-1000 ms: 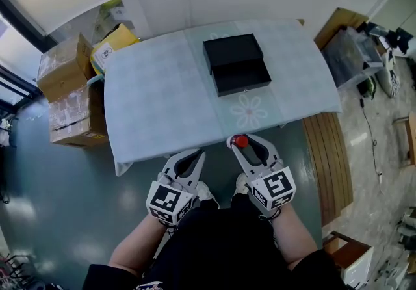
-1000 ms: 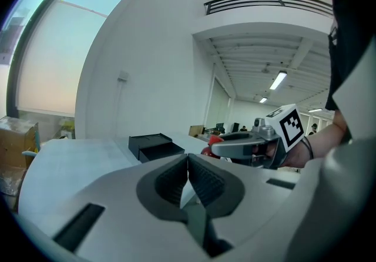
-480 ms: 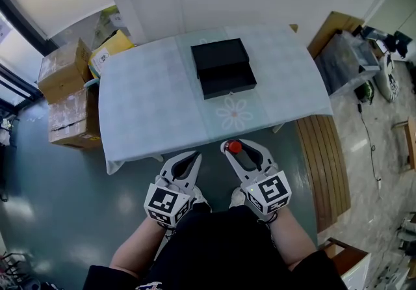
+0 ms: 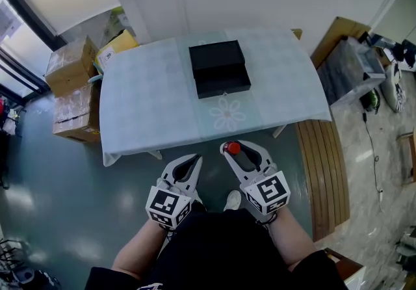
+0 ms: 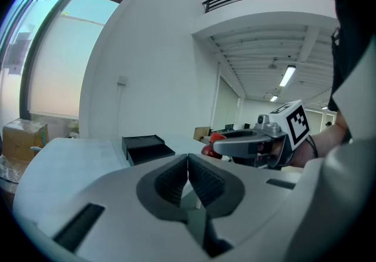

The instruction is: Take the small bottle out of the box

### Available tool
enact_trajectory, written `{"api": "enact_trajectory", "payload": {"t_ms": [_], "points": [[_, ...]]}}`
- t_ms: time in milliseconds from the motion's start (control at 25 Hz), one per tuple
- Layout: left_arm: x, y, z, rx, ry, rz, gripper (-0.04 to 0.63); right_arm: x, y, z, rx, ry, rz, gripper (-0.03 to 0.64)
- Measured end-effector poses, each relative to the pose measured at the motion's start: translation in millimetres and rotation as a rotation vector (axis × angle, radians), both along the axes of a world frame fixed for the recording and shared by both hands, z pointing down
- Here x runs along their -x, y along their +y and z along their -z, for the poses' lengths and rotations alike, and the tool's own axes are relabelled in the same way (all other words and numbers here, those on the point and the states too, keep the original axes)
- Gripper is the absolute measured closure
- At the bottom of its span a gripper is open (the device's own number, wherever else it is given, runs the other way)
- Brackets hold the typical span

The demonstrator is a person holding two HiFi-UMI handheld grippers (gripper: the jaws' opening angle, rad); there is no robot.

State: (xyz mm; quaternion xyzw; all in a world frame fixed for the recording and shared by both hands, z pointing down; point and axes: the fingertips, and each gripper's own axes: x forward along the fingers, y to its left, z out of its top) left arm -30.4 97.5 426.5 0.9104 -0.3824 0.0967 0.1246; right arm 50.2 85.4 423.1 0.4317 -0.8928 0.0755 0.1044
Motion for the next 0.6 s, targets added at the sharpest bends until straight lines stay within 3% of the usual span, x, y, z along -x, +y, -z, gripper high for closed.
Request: {"api": "enact_trajectory", "payload": {"t_ms": [600], "points": [[-29.1, 8.5, -5.2, 0.002, -0.001, 0.036, 0.566, -24.9, 4.3, -3.0, -0.003, 0.0, 0.046, 0.459]]}}
